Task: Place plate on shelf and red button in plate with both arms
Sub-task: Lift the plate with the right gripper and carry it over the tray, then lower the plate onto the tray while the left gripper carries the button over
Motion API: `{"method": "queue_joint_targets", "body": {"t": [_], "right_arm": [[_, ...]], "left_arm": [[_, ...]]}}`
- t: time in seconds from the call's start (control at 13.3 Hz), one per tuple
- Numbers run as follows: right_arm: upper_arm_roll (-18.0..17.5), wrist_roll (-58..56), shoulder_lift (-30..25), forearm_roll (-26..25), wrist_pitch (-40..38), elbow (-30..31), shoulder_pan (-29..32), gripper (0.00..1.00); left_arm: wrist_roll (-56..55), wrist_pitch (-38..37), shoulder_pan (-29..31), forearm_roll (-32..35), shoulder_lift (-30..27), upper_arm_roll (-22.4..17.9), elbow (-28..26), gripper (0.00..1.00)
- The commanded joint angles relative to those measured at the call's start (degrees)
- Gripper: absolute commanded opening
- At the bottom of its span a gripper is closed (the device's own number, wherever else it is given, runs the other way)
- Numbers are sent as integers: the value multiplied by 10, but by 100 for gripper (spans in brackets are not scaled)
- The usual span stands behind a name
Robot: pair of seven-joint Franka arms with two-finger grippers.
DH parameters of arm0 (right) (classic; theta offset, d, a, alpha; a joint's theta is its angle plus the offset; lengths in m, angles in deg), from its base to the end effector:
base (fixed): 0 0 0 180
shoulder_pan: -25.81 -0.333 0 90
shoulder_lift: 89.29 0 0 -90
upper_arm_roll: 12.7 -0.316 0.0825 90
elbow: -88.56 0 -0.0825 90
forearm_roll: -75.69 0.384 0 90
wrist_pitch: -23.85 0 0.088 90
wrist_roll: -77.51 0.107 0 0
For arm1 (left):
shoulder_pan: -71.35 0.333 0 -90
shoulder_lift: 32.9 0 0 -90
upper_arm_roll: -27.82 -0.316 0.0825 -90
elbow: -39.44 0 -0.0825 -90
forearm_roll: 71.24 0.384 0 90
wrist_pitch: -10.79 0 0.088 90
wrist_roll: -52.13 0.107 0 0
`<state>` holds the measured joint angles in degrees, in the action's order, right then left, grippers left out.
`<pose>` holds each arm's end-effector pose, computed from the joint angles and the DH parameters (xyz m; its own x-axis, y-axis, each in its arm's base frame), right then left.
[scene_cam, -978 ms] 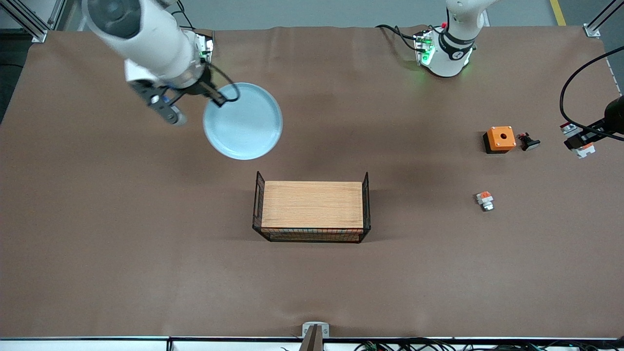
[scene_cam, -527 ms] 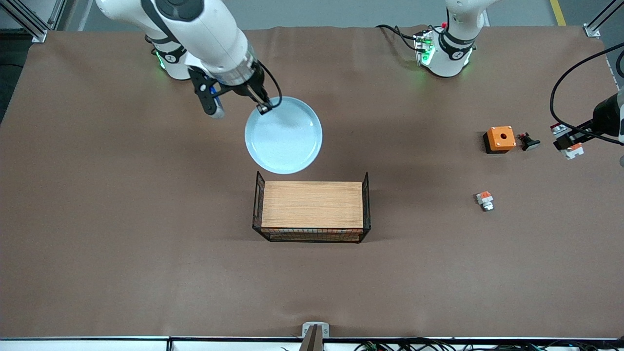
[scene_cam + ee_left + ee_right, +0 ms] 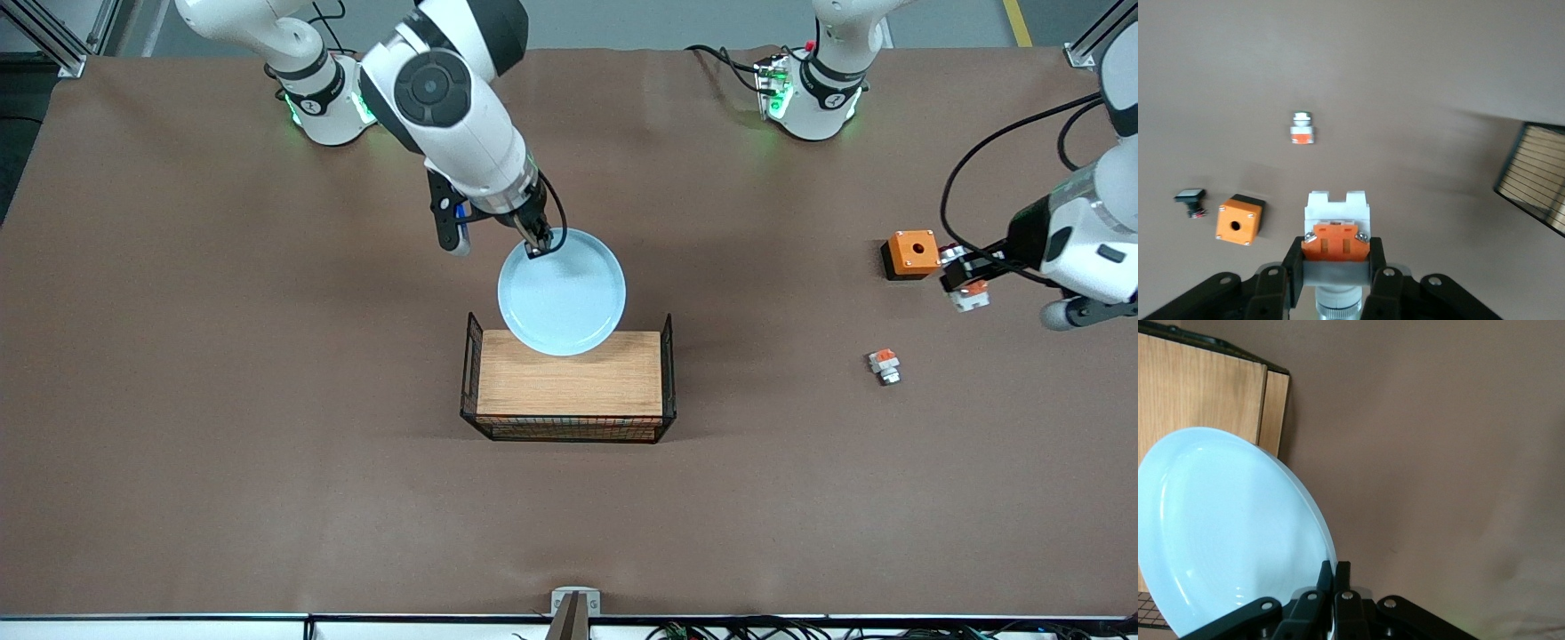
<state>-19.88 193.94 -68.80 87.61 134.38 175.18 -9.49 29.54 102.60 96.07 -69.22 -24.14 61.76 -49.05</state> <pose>0.4946 0.4572 0.4681 0.1893 -0.9526 -0.2381 -0.9760 -0.2090 0.0605 0.5891 -0.0685 0.5655 0.9697 0.2298 -0.0828 0.2321 -0.9725 0.0198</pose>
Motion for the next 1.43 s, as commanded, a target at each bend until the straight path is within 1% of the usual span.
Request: {"method": "queue_joint_targets", "body": {"t": [0.0,0.08,0.15,0.38,0.45,0.6,0.83,0.98,1.2,1.35], "right_arm": [[9,18,17,-11,21,-14,-9,0],[9,16,24,-12,24,-16,-7,0],[10,16,31,-12,28,-23,-6,0],[10,13,53,-49,30,-39,-1,0],[10,14,65,-49,30,-50,-1,0],[10,15,87,-51,31,-70,-1,1],[11,16,101,-58,53,-73,-6,2],[11,13,112,-59,70,-73,-1,2],[11,13,128,-76,83,-73,-6,2],[11,13,137,-79,87,-72,-9,3]], "left_arm": [[0,24,-1,-8,29,40,19,1],[-5,39,-7,-8,42,55,20,1],[-11,52,-18,-8,51,57,20,1],[-61,96,-67,-7,82,57,20,1],[-76,114,-77,-6,90,57,20,1],[-99,132,-94,-3,97,56,20,1],[-107,135,-100,-1,101,56,19,1],[-144,136,-116,-2,104,56,20,1],[-206,155,-141,-1,108,55,21,1],[-239,173,-149,0,111,55,21,1]]}}
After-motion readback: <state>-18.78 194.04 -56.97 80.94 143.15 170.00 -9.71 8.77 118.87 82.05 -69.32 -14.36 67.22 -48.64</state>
